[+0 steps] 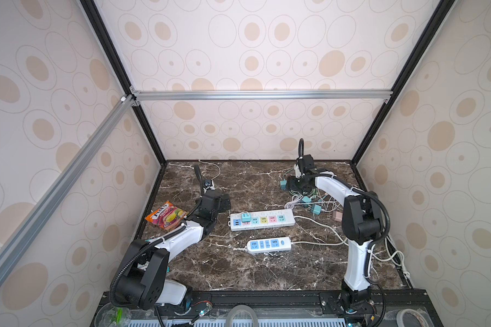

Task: Insert the plug
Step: 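Grasp a teal charger with a teal cable using the right gripper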

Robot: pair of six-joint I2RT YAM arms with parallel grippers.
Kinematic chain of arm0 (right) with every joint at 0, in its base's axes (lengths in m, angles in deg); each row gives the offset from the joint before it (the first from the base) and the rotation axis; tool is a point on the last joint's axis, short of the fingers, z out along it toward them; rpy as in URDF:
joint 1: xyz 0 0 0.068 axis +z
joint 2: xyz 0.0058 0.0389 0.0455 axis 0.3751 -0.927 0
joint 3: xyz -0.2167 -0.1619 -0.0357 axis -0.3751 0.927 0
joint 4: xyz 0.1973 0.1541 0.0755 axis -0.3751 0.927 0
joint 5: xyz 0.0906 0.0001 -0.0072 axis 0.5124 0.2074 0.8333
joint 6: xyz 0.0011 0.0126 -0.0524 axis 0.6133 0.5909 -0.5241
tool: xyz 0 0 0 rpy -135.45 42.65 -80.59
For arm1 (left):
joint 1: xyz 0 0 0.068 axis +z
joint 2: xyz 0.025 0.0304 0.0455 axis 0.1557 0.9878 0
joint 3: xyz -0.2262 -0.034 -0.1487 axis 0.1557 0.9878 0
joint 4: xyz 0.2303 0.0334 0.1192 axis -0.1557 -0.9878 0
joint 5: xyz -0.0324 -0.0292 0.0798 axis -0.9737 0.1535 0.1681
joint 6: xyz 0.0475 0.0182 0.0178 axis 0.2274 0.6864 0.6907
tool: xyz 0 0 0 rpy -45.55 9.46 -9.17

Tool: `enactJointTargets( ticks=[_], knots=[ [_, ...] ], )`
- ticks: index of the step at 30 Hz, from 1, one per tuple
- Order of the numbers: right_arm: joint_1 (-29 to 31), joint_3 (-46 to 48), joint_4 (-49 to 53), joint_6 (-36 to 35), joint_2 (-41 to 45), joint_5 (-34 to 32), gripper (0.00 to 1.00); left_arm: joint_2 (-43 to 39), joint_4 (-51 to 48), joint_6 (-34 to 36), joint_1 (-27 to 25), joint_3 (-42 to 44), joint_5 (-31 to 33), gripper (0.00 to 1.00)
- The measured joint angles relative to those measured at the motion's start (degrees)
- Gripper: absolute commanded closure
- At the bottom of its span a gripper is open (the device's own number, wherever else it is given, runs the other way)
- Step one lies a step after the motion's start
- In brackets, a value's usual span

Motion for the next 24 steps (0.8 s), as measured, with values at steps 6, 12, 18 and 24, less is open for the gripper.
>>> enactJointTargets(
  ticks=[6,12,18,24],
  knots=[
    [-0.02,-12.92,4.24,0.57,-9.53,1.97,0.28,-0.04,-0.46,0.15,-0.02,0.00,1.20,0.02],
    [-0.02,-22.43,7.65,2.05,-16.02,2.03,0.27,-0.04,-1.20,0.72,-0.02,0.00,1.99,0.02],
    [-0.02,-28.89,10.80,3.13,-21.55,2.12,0.28,0.33,-1.95,1.16,-0.02,-0.07,2.32,0.02],
    [0.42,-29.57,12.81,2.19,-22.36,1.64,0.35,1.66,-2.73,1.51,-0.02,-0.17,2.32,0.01]
  ],
)
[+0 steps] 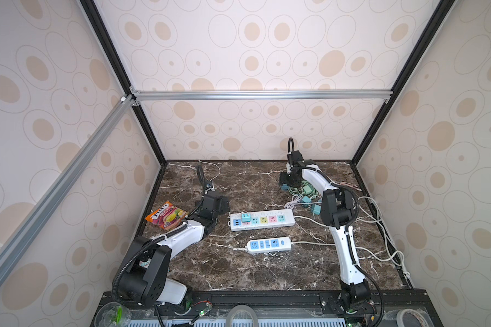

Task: Insert the plug
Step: 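Grasp a teal charger with a teal cable using the right gripper, then lift the teal charger with the right gripper while the left gripper approaches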

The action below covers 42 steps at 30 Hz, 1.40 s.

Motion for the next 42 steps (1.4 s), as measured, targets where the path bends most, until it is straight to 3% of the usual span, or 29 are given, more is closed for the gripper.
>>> enactJointTargets(
  ticks=[10,16,27,33,38,42],
  knots=[
    [5.25,-0.13,2.19,-5.86,0.00,-8.52,0.38,1.53,-0.28,0.02,0.00,-1.09,-0.09,0.02],
    [6.29,-0.13,2.62,-7.08,0.00,-12.41,0.45,2.12,-1.09,0.02,0.00,-1.11,-0.13,0.02],
    [6.27,-0.09,2.91,-7.28,0.02,-13.62,0.55,3.02,-2.67,0.04,0.00,-2.73,-0.22,0.02],
    [6.27,0.83,1.75,-8.02,0.46,-13.42,0.68,3.10,-3.13,0.07,0.00,-2.93,-0.26,0.02],
    [6.27,11.02,-4.35,-9.46,6.10,-10.54,0.77,3.30,-4.13,-0.09,0.00,-3.41,-1.05,0.02],
    [6.40,24.44,-12.83,-12.11,14.14,-7.06,0.80,5.16,-6.10,0.02,0.02,-6.58,-6.03,0.02]
  ],
)
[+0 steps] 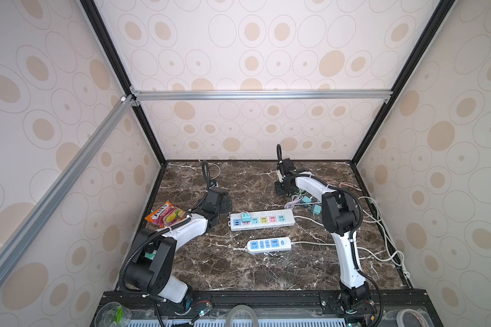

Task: Insert the plug
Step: 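Lift the teal charger with the right gripper while the left gripper approaches, then grasp the teal charger with the left gripper beside the right gripper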

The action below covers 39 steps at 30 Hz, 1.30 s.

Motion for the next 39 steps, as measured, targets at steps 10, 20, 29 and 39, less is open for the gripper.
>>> enactJointTargets(
  ticks=[10,20,29,39],
  knots=[
    [2.03,25.22,-20.92,-13.11,19.17,5.49,0.82,3.56,-2.19,0.39,-0.02,-7.67,-21.62,0.02],
    [3.43,39.56,-32.06,-26.01,29.59,11.78,0.82,6.56,-6.19,1.49,-0.02,-16.59,-42.38,0.07],
    [6.43,45.66,-39.47,-38.10,33.03,17.55,0.82,11.04,-7.63,2.01,-0.07,-18.62,-57.75,0.21],
    [7.30,48.24,-43.67,-48.78,33.05,21.84,0.83,14.97,-11.26,3.87,-0.07,-22.67,-63.32,0.31]
  ],
)
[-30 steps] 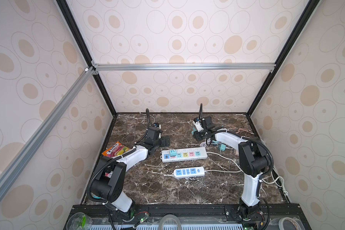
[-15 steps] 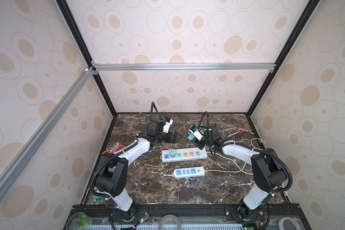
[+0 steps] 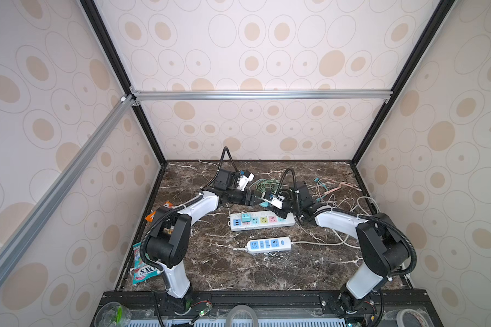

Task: Insert the plug
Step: 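Grasp the teal charger with the left gripper beside the right gripper, then open and withdraw the right gripper while the left gripper lifts the charger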

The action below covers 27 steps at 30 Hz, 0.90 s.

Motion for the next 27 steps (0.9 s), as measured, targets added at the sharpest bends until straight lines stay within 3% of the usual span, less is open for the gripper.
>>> enactJointTargets(
  ticks=[9,13,18,21,23,27],
  knots=[
    [0.59,0.04,-2.34,-2.51,0.11,0.68,0.83,1.14,0.15,0.09,-0.02,-0.11,-1.49,0.43],
    [1.11,0.04,-3.32,-2.60,0.11,1.36,0.83,1.29,0.50,-0.20,-0.02,-0.11,-1.86,0.58],
    [1.51,0.04,-3.76,-2.71,0.11,1.51,0.83,1.42,1.07,-0.57,0.04,-0.11,-1.90,0.69],
    [1.51,0.11,-3.98,-2.71,0.11,1.03,0.83,1.75,1.36,-1.81,0.13,-0.11,-1.97,0.84],
    [1.62,0.15,-4.04,-2.43,0.11,0.68,0.77,1.77,1.49,-2.40,0.15,-0.11,-1.97,1.00],
    [1.70,0.13,-4.17,0.57,0.09,-0.15,0.44,1.49,1.55,-2.45,0.15,-0.11,-0.94,1.00]
  ],
)
